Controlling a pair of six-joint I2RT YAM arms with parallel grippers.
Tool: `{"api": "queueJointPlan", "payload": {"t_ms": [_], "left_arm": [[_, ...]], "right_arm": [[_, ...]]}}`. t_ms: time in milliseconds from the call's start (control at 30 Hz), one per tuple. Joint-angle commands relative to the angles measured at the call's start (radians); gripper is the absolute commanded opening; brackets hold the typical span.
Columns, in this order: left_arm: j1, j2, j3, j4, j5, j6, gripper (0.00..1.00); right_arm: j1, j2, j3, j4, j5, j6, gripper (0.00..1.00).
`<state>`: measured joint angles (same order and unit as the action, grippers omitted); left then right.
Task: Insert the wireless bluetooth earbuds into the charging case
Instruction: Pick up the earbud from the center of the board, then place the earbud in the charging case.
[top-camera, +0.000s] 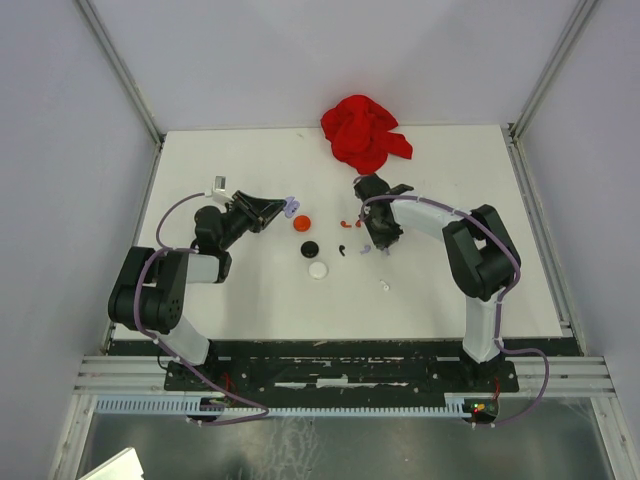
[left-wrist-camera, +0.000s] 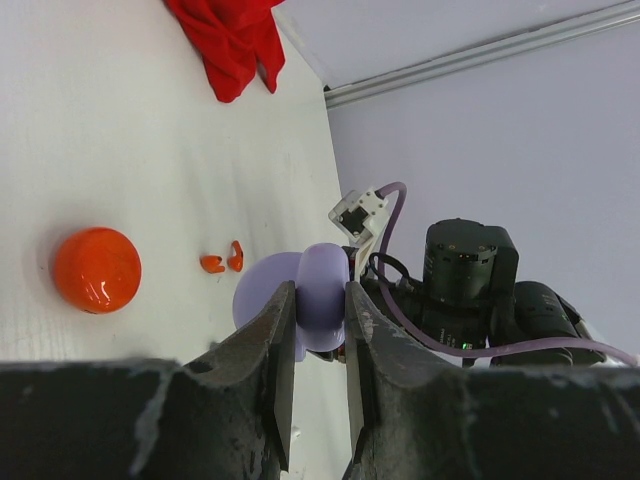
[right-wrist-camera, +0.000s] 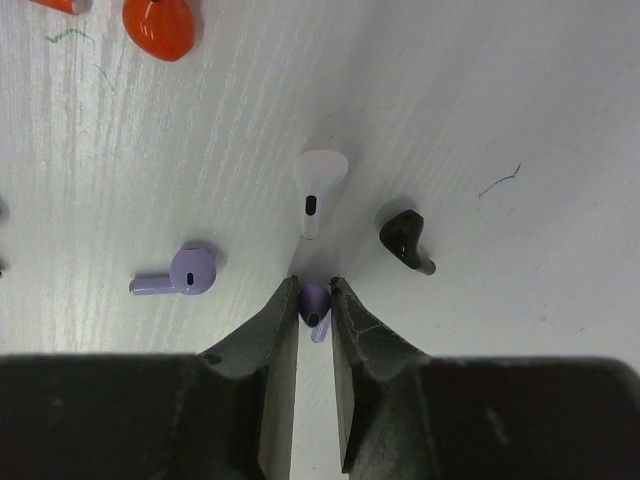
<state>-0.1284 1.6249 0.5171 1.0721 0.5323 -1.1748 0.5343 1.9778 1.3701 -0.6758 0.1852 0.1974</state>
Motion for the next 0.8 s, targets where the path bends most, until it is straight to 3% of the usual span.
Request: {"api": "queueJointPlan", "payload": {"t_ms": [0, 100, 267, 533, 767], "left_arm": [[0.005, 0.001, -0.001, 0.06, 0.0, -0.017, 0.03], [0.005, 0.0, 0.001, 0.06, 0.001, -0.02, 0.03], [-0.001, -0.014, 0.011, 0.047, -0.003, -0.038, 0.03], [-0.096, -0.005, 0.09, -0.02, -0.058, -0.112, 0.03], [-0.158, 0.047, 0.131, 0.019, -0.085, -0.208, 0.03]], "right_arm": [[-0.008, 0.023, 0.033, -0.017, 0.0, 0.011, 0.21], [-0.009, 0.026, 0.055, -0.026, 0.004, 0.01, 0.04], [-0.008, -0.119, 0.032, 0.107, -0.012, 0.016, 0.01], [0.021, -0.392, -0.157, 0.597, -0.174, 0.019, 0.01], [0.081, -0.486, -0.379, 1.12, -0.323, -0.038, 0.01]]}}
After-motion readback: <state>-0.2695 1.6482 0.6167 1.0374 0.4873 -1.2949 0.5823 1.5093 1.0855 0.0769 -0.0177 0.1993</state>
